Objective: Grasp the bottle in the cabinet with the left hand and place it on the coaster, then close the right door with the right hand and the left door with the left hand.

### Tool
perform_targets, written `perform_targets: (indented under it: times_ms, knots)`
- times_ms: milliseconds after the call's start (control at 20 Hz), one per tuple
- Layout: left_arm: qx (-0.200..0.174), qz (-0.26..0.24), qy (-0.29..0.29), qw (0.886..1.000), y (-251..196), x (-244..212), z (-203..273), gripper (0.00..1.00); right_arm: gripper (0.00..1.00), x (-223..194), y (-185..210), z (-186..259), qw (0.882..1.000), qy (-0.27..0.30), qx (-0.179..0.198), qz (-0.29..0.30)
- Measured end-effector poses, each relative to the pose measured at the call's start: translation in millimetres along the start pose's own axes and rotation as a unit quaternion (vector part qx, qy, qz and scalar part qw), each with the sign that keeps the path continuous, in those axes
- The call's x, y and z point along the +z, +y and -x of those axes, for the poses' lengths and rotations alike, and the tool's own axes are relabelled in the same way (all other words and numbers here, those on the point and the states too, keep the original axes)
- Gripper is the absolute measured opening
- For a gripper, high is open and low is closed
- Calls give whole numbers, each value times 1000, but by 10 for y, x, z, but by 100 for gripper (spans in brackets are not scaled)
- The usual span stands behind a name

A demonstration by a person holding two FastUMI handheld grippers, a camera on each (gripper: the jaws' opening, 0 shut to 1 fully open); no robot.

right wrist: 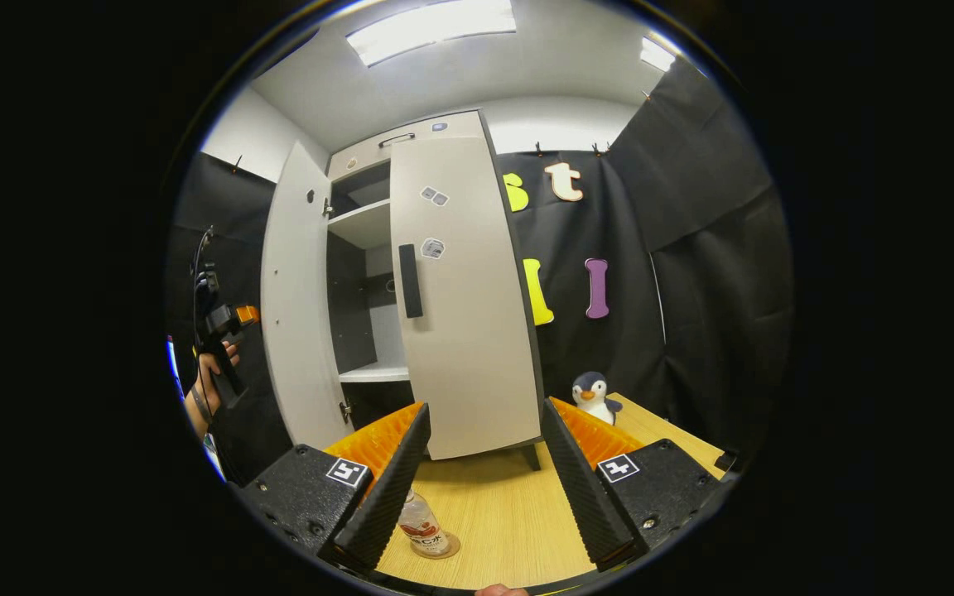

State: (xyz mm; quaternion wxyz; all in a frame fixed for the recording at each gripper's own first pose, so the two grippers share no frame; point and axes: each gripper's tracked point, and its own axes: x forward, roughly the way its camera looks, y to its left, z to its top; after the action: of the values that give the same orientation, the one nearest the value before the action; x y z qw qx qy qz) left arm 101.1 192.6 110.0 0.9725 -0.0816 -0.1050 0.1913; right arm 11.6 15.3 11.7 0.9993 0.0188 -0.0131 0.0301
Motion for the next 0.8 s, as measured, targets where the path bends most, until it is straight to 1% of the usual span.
perform_targets:
  times_ms: [100, 200, 300, 350, 400, 500, 650, 700, 800]
  knots:
    - [-22, 9, 4, 1000, -233, -64, 16, 93, 83, 13, -38, 1, 1000, -1, -4, 1]
    - [-52, 24, 19, 998, -486, -175, 0, 93, 83, 34, -122, 32, 1000, -2, -16, 2]
    - [-102, 35, 35, 994, -824, -284, -8, 93, 83, 62, -206, 47, 1000, -5, -28, 0]
    - [-118, 39, 38, 992, -944, -297, 7, 93, 83, 60, -254, 52, 999, -3, -35, 1]
    - [-122, 35, 31, 991, -974, -264, 7, 93, 83, 50, -288, 70, 999, -2, -42, 2]
    - [-127, 12, 11, 992, -1031, -192, 16, 93, 83, 92, -338, 114, 999, -8, -52, 2]
    - [-143, -23, -3, 989, -1060, -167, 85, 94, 83, 107, -364, 124, 998, -10, -60, 6]
    - [-150, -34, -4, 988, -1083, -163, 117, 99, 83, 110, -352, 113, 998, -10, -59, 7]
    - [-155, -48, -9, 987, -1089, -142, 176, 99, 83, 65, -334, 77, 998, -6, -58, 6]
